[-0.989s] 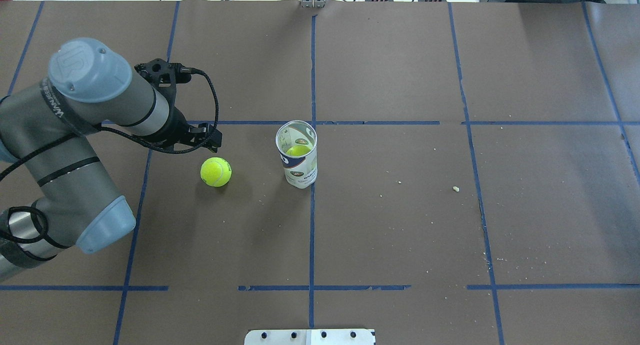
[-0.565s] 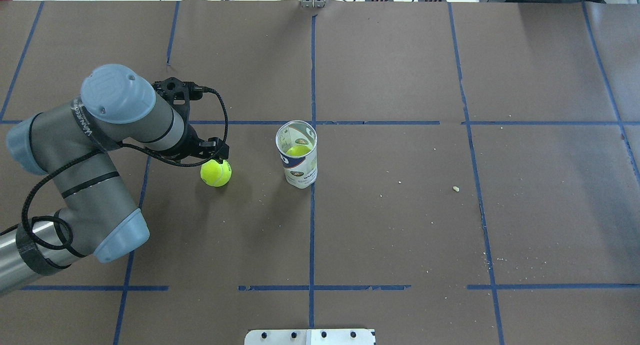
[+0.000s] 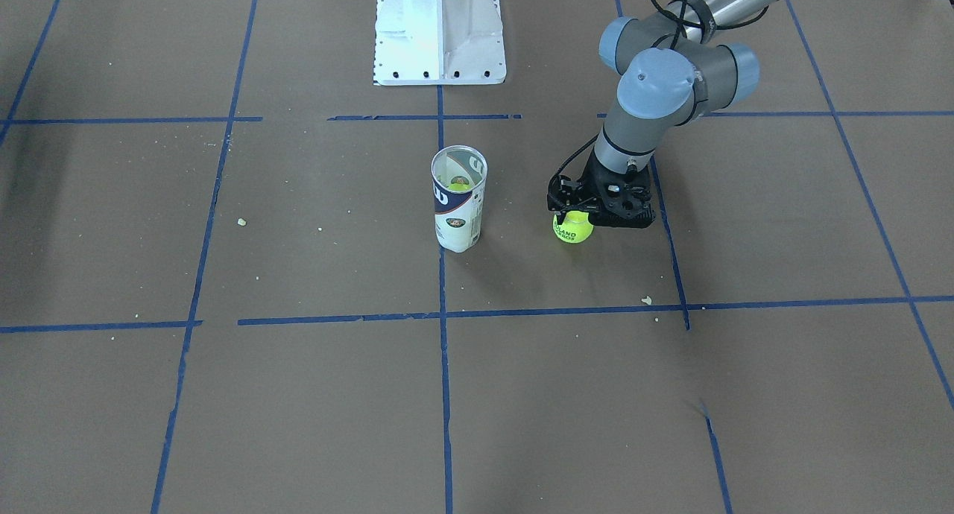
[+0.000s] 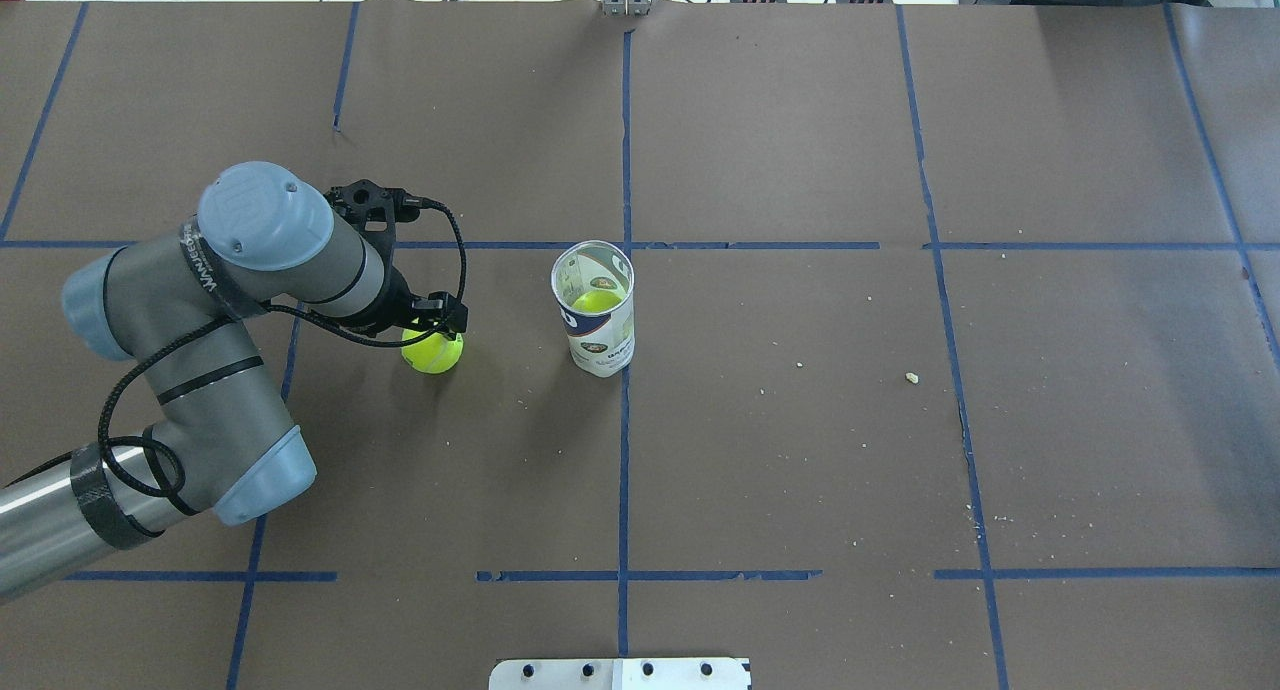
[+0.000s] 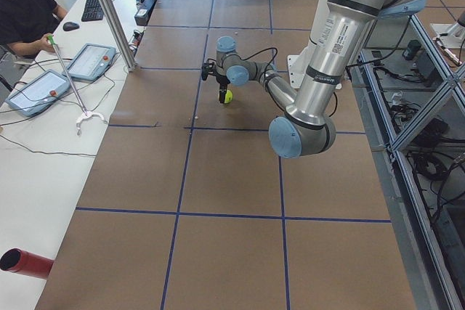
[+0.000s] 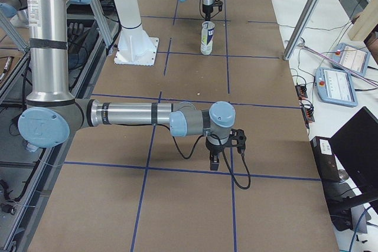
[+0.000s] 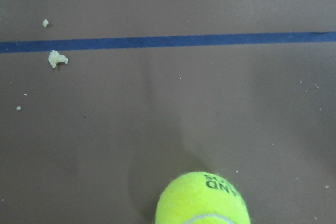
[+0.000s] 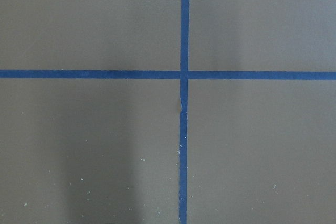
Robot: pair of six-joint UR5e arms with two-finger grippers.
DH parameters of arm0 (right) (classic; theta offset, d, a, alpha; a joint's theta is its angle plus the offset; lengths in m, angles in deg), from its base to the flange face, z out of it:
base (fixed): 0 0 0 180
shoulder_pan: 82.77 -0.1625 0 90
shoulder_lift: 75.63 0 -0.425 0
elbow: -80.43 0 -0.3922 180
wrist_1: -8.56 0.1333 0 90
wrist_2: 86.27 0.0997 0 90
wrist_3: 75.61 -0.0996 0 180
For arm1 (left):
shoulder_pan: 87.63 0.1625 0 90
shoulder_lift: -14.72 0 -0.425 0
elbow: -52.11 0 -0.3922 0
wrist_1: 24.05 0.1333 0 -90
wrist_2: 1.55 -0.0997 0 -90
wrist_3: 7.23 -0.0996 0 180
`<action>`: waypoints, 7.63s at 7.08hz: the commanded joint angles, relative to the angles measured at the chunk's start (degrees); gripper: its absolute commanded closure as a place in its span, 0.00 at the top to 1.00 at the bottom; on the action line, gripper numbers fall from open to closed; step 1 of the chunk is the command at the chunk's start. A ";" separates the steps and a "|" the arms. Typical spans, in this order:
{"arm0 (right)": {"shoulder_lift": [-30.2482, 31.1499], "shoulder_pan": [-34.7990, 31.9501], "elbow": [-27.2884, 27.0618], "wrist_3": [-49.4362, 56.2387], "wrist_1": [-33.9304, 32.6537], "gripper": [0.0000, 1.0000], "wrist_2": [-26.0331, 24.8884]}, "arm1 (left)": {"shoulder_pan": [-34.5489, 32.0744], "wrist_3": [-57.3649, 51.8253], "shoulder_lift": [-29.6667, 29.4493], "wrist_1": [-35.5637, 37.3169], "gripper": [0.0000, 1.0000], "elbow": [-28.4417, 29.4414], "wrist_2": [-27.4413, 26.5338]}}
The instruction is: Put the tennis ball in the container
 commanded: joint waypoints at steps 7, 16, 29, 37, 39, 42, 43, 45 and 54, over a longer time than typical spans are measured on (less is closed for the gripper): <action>0.00 -0.02 0.00 0.00 0.00 1.00 0.00 | 1.42 2.48 -1.10 -2.98 0.65 2.50 0.00; 0.00 -0.02 0.00 0.00 0.00 1.00 0.00 | -9.03 -1.46 -15.47 42.49 0.00 -25.26 4.29; 0.00 -0.02 0.00 0.00 0.00 1.00 0.00 | -2.27 7.06 -28.00 29.27 1.00 -3.04 7.56; 0.00 -0.02 0.00 0.00 0.00 1.00 0.00 | -17.34 -13.10 -14.23 30.06 1.00 -17.28 8.08; 0.00 -0.02 0.00 0.00 0.00 1.00 0.00 | -27.53 -26.77 -2.41 27.79 1.00 -15.88 12.11; 0.00 -0.02 0.00 0.00 0.00 1.00 0.00 | -50.27 -64.89 9.17 27.34 1.00 0.14 17.22; 0.00 -0.02 0.00 0.00 0.00 1.00 0.00 | -55.13 -72.49 12.05 24.12 1.00 5.87 17.31; 0.00 -0.02 0.00 0.00 0.00 1.00 0.00 | -57.99 -74.15 20.65 13.85 1.00 10.22 17.49; 0.00 -0.02 0.00 0.00 0.00 1.00 0.00 | -57.73 -66.94 21.84 13.54 1.00 10.94 19.77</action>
